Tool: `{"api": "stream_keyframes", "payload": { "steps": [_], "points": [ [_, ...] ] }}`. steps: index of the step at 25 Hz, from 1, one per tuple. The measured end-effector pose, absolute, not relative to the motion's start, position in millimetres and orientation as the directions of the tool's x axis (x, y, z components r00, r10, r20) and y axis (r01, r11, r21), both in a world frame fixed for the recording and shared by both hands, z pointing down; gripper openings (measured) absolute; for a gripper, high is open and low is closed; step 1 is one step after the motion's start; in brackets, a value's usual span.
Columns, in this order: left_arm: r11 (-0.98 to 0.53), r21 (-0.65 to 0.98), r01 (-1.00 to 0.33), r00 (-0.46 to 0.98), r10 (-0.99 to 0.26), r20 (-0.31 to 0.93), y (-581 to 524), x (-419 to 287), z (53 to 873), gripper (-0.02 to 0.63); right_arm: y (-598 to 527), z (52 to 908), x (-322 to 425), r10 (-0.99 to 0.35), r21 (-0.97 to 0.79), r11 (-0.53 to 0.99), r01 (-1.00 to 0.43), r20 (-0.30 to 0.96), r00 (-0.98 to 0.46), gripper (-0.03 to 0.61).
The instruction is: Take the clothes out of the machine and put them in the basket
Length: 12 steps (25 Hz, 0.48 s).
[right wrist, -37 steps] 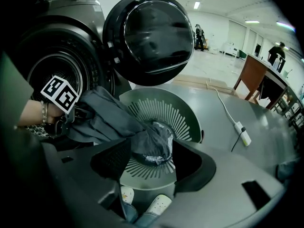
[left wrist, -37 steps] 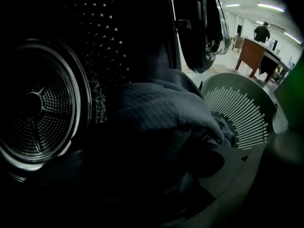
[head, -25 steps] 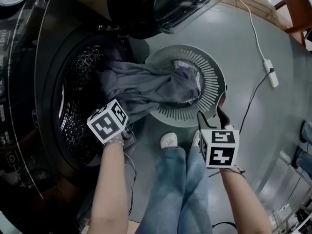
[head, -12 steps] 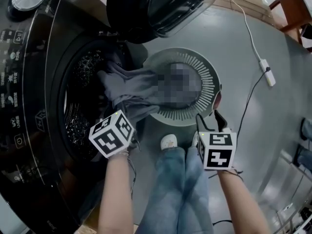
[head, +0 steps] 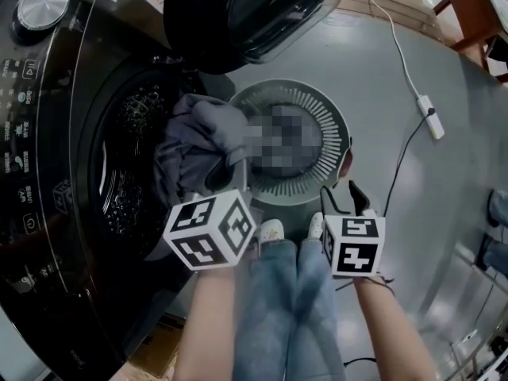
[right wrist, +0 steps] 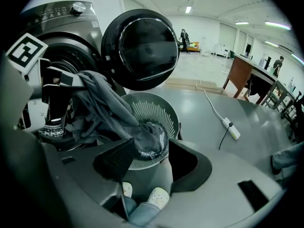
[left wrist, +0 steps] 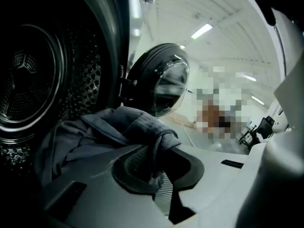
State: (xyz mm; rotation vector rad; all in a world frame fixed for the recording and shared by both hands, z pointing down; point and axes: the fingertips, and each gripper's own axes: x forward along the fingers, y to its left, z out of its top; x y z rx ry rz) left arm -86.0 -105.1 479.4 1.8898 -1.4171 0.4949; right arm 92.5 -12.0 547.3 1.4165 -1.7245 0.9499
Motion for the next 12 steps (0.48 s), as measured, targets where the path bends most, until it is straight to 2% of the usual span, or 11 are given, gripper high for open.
{"api": "stream_keyframes", "payload": {
  "steps": [3,6,12],
  "points": [
    [-0.219,0.4,-0.89,0.439,-0.65,0.621,-107,-53,469,0.035,-13,546,101,-0.474,-0.102,0.123,-0.987,0.868,-0.149,0.225],
    [-0.304,0.419,-0.856,0.513,-0.607,0.607,-106,-22,467,0.037,-15,545,108,-0.478,-0.101,0.113,-0.988,0.867,-0.143,0.224],
    [-0.341,0.381,-0.859,0.51,-0.528,0.679,-99,5,487,0.037,-17,543,117,-0.483,-0.098,0.105,-0.99,0.865,-0.137,0.222]
  ]
}}
